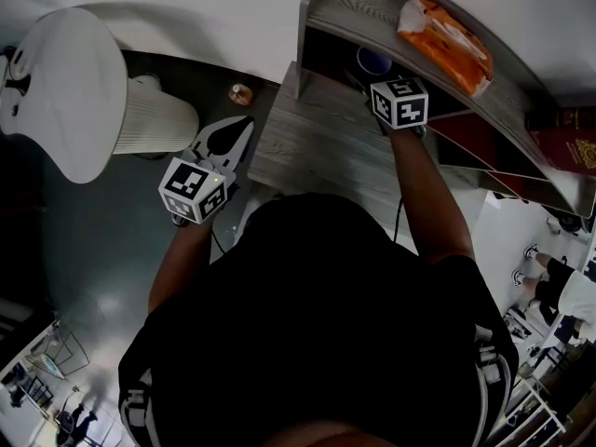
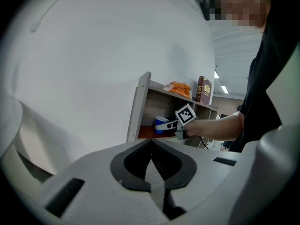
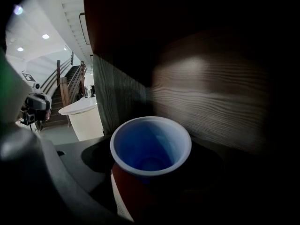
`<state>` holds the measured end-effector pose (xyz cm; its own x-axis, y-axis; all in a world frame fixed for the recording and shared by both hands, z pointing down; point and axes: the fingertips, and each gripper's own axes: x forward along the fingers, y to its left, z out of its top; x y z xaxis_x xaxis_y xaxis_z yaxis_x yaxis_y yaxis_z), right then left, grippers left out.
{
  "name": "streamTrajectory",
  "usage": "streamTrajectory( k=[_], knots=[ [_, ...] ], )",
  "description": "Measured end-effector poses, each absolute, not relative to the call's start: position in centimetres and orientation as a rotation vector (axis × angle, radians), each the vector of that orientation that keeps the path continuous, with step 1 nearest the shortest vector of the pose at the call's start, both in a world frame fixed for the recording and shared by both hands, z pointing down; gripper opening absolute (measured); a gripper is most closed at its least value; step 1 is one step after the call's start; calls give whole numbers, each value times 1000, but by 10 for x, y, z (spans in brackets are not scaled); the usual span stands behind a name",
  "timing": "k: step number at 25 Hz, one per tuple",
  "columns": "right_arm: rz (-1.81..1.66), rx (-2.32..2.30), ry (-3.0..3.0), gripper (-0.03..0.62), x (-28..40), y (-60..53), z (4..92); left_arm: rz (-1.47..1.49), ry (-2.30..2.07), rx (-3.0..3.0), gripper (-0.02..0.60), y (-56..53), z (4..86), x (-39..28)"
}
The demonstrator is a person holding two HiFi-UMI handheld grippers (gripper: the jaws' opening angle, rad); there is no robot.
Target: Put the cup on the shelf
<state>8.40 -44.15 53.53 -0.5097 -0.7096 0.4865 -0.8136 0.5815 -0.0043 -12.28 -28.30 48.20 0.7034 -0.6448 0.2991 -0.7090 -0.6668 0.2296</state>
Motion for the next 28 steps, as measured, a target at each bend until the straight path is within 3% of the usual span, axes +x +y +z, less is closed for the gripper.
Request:
streamTrajectory(
  k=[28],
  knots=[
    [357, 1283, -2331, 383, 104, -415, 538, 262, -1027, 2629, 17, -272, 473, -116]
  ],
)
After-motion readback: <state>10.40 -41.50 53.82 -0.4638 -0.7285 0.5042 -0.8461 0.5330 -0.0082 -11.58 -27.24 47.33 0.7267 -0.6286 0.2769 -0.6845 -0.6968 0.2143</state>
